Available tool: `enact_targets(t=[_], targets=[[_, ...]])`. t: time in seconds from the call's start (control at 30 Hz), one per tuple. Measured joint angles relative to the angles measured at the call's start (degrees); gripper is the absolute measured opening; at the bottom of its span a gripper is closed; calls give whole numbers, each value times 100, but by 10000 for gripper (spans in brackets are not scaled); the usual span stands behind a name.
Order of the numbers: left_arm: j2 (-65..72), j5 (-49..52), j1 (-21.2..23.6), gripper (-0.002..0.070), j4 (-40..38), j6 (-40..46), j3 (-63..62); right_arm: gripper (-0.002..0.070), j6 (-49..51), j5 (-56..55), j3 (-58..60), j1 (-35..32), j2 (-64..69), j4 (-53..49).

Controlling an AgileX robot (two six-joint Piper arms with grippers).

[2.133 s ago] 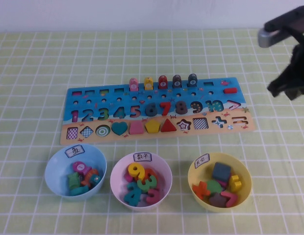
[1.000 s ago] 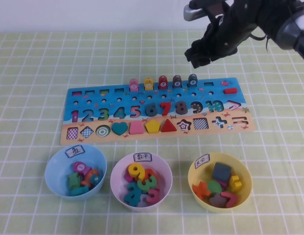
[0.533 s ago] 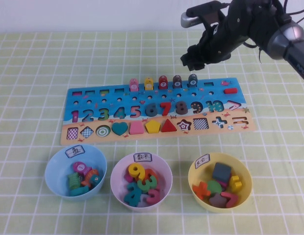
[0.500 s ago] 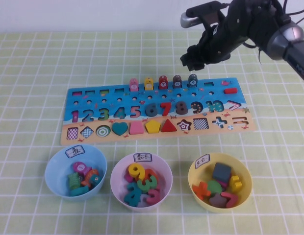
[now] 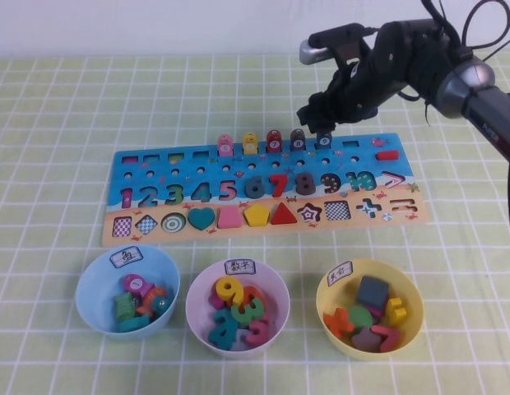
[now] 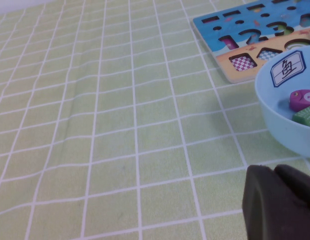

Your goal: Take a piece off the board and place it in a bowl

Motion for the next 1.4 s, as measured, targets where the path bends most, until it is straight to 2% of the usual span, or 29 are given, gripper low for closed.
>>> enact_targets(t=[0.53, 1.4], targets=[[0, 0, 0, -4, 0, 0, 0, 360, 0, -172, 0, 0, 124, -124], [0, 0, 0, -4, 0, 0, 0, 356, 144, -314, 0, 0, 223, -139]])
